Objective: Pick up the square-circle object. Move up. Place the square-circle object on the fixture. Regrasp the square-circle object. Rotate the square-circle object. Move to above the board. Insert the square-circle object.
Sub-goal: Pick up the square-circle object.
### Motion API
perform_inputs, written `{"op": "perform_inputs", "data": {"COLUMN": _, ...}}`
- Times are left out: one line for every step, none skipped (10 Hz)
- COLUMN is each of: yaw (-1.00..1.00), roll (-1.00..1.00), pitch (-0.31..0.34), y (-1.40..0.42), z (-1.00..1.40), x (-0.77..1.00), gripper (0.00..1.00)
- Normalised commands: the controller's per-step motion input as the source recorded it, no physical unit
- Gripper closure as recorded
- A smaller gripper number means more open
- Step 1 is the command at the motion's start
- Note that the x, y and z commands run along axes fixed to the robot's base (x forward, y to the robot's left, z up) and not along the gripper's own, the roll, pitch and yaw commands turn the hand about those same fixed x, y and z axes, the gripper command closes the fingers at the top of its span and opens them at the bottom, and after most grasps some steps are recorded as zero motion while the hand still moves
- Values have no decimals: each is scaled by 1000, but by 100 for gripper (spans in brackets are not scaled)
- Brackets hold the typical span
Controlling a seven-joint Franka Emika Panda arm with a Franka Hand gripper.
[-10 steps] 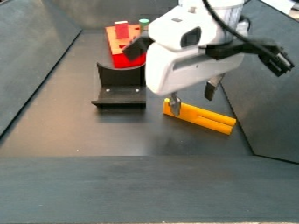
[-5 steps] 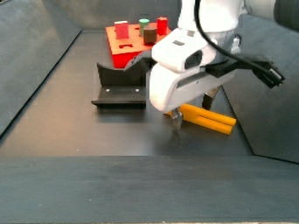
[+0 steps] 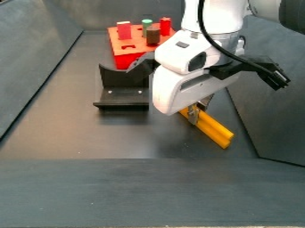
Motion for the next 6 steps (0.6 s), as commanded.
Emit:
{"op": "perform_inputs", "data": {"yaw": 0, "roll": 0, "pitch": 0, "y": 0, "z": 0, "x": 0, "gripper": 100}}
{"op": "perform_inputs", "data": {"yaw": 0, "roll": 0, "pitch": 0, "y": 0, "z": 0, "x": 0, "gripper": 100}}
{"op": "perform_inputs", "data": {"yaw": 0, "roll": 0, "pitch": 0, "y": 0, "z": 0, "x": 0, "gripper": 100}}
{"op": "perform_inputs", "data": {"yaw": 0, "roll": 0, "pitch": 0, "y": 0, "z": 0, "x": 0, "gripper": 100}}
{"op": "perform_inputs", "data": {"yaw": 0, "roll": 0, "pitch": 0, "y": 0, "z": 0, "x": 0, "gripper": 100}}
{"op": "perform_inputs", "data": {"yaw": 0, "roll": 0, "pitch": 0, "y": 0, "z": 0, "x": 0, "gripper": 100}}
